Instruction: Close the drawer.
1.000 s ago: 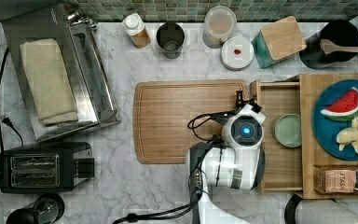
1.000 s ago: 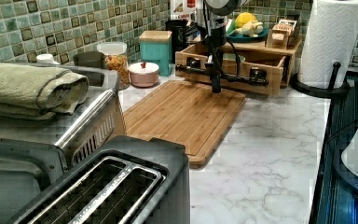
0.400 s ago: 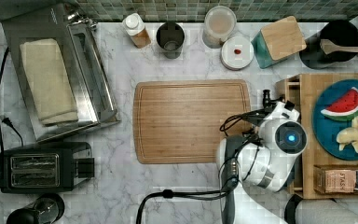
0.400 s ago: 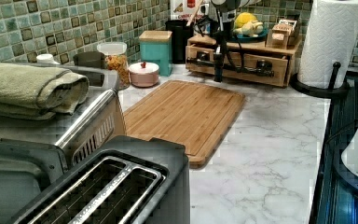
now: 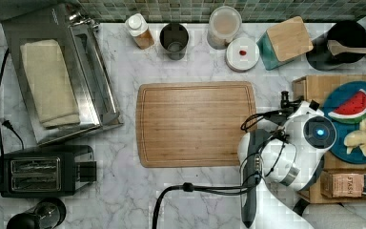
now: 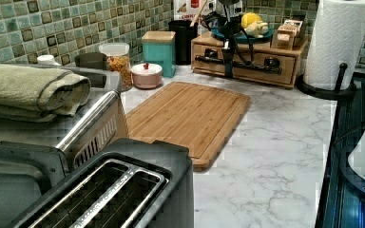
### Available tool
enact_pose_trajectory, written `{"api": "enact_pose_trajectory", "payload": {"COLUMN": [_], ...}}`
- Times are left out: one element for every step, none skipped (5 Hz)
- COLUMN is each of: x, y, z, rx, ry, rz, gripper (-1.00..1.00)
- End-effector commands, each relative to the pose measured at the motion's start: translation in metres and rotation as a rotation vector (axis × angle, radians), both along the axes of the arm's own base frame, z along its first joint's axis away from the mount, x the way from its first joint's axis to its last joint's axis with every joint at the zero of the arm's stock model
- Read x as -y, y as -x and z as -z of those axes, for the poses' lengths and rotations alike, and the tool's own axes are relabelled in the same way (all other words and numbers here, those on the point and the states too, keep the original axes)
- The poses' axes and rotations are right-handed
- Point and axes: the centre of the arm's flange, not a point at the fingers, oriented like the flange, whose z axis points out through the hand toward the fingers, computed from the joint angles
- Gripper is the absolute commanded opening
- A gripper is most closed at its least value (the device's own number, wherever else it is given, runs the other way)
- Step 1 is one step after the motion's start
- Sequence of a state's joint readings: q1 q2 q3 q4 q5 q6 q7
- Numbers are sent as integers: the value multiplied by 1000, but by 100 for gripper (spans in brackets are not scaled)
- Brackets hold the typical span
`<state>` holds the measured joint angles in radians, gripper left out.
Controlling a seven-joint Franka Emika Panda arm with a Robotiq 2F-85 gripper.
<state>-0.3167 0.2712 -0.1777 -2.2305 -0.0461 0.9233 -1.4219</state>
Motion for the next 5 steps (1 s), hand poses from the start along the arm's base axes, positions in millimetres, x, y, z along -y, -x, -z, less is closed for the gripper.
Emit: {"api": "enact_pose_trajectory", "payload": {"x": [116, 116, 116, 116, 116], "y": [5, 4, 5, 4, 5], "z": [-85, -85, -85, -85, -85], "rx": [281, 280, 280, 281, 280], "ry": [173, 173, 173, 173, 173], "rz": [156, 155, 155, 155, 155], "gripper": [-100, -100, -100, -100, -100]}}
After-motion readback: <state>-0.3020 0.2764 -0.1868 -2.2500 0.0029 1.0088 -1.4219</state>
